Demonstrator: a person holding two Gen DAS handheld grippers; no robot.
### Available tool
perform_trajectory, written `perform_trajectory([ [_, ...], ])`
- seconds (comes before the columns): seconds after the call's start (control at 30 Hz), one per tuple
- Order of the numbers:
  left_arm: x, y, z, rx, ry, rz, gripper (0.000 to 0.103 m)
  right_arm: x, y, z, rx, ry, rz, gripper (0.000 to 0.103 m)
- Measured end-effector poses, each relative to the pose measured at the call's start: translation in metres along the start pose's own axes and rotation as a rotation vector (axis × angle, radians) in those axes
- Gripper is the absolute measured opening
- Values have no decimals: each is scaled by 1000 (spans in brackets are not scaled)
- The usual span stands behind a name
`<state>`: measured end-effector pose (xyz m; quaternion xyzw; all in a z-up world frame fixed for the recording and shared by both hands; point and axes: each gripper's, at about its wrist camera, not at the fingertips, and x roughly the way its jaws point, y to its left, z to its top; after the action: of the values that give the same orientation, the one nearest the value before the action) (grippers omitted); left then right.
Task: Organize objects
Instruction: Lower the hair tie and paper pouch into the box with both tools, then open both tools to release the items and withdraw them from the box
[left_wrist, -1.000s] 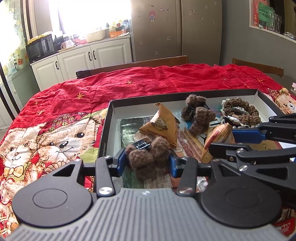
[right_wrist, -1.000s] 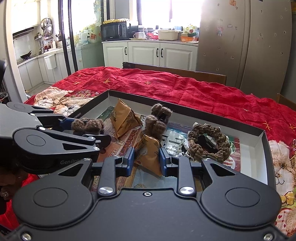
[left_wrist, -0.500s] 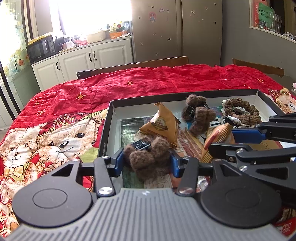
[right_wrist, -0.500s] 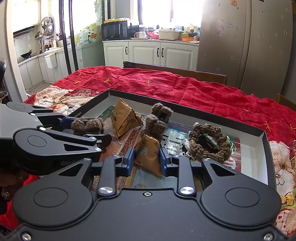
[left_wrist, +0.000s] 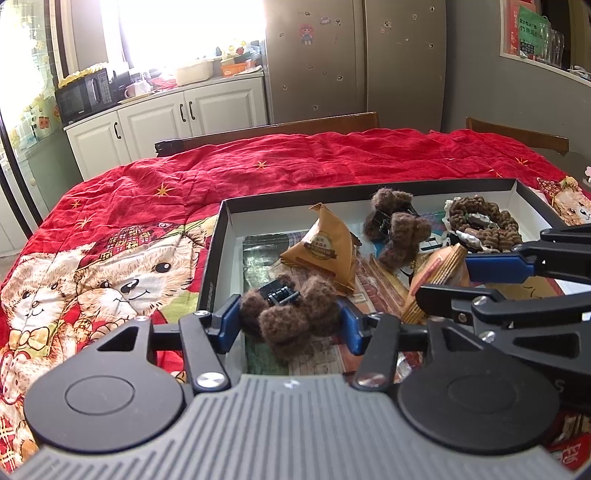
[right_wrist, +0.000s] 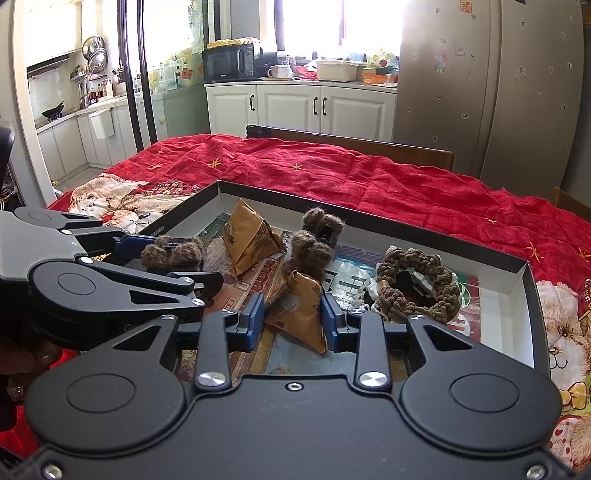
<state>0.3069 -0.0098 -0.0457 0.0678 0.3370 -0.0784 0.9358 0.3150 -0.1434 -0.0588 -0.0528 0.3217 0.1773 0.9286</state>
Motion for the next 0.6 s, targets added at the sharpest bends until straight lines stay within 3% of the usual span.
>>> perform_trajectory([
  [0.6, -14, 1, 4, -7, -27, 7, 79, -23, -1, 3, 7, -42, -1, 40],
])
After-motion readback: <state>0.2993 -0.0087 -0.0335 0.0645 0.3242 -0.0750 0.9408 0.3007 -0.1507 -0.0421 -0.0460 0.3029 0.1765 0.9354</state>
